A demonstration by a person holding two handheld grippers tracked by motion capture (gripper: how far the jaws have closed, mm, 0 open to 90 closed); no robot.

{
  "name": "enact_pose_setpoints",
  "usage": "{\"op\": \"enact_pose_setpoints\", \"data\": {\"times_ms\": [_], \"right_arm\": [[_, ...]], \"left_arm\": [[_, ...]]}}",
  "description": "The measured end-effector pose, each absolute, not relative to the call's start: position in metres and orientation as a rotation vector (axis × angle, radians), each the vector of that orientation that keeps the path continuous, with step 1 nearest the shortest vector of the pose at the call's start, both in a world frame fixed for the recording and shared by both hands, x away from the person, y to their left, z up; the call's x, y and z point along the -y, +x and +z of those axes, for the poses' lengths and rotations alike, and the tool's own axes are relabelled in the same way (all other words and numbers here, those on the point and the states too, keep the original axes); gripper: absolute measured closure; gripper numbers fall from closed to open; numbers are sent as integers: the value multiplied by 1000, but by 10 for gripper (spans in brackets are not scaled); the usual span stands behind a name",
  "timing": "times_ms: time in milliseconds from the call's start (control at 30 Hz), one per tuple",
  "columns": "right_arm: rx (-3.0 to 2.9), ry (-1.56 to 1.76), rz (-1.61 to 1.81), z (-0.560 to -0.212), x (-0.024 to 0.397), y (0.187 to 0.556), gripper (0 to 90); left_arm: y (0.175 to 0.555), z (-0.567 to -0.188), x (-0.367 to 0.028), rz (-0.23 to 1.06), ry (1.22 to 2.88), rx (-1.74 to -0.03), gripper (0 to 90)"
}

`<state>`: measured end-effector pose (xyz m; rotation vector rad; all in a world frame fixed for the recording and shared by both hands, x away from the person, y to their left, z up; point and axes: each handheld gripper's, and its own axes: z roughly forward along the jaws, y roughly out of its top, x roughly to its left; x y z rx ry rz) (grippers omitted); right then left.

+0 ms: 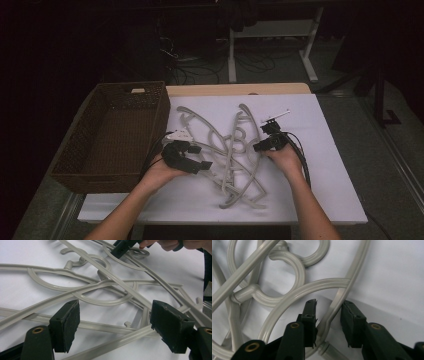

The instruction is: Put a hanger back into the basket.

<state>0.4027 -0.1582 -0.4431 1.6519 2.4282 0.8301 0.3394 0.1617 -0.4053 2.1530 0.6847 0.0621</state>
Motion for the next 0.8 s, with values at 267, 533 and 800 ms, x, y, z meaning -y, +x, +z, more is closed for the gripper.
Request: {"op": "enact_pose_setpoints", "data": {"times_ms": [267,533,800], "right_arm": [[-2452,1619,800,-444,157,411,784],[-2465,1549,843,-432,158,412,803],[-2554,1382,912,-417,147,410,809]], "left_arm": [[340,-405,-163,63,2152,-685,245],[339,-405,-163,64,2149,-686,246],[339,-403,-163,66,2143,-684,246]]}}
